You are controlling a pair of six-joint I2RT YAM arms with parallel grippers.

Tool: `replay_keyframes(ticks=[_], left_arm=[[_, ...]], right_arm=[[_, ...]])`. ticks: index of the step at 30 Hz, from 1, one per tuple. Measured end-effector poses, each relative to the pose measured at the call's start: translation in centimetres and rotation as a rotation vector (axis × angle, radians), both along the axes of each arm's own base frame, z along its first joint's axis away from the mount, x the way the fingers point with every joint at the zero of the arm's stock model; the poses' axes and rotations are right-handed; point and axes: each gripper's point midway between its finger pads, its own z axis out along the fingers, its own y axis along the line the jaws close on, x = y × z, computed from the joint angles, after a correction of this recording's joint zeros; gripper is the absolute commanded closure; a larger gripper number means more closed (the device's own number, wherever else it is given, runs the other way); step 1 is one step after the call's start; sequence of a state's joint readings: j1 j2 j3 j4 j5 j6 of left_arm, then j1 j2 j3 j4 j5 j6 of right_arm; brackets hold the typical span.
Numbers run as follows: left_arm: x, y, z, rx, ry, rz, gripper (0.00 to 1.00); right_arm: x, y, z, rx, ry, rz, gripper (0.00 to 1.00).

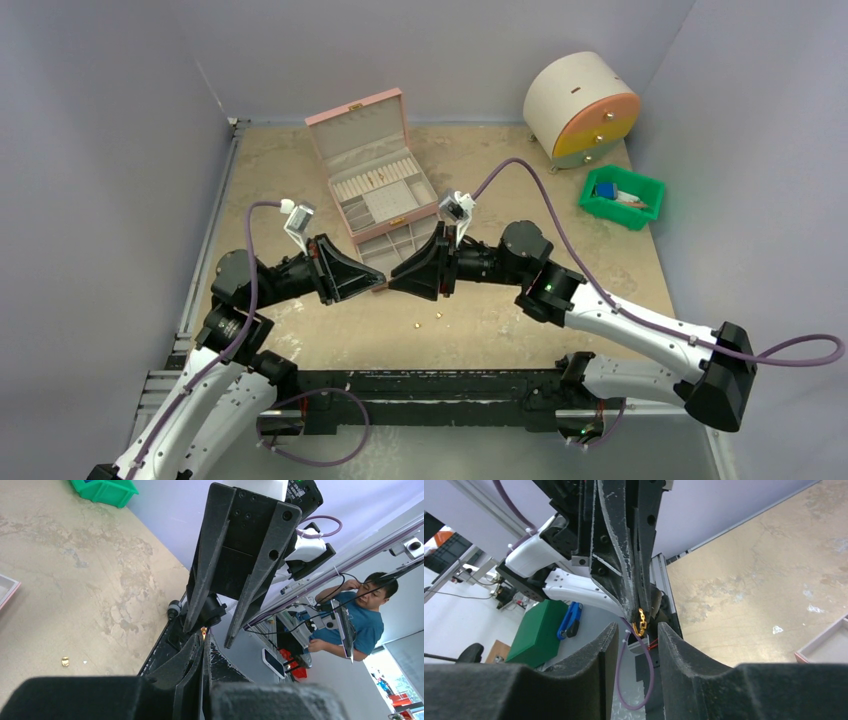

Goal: Organize the mixed jewelry

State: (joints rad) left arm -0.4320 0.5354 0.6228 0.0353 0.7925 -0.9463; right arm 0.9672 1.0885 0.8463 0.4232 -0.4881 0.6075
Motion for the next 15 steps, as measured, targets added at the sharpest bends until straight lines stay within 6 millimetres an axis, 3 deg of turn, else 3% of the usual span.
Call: replay_keyframes(ticks=[5, 10, 15], left_arm=[[0.00, 0.00, 0.00, 0.000, -0.002, 0.000, 1.00], [-0.06, 0.02, -0.02, 0.003, -0.007, -0.002, 1.00], [-0.17, 0.06, 0.10, 0.002, -0.021, -0.003, 1.00]], right_arm=[[-0.28, 0.36, 0.37, 0.022, 0.001, 0.028, 0.78], [-0.26, 0.63, 0.09, 0.019, 0.013, 0.036, 1.00], [-0.18, 0.58, 0.07, 0.019, 0.019, 0.036, 1.00]])
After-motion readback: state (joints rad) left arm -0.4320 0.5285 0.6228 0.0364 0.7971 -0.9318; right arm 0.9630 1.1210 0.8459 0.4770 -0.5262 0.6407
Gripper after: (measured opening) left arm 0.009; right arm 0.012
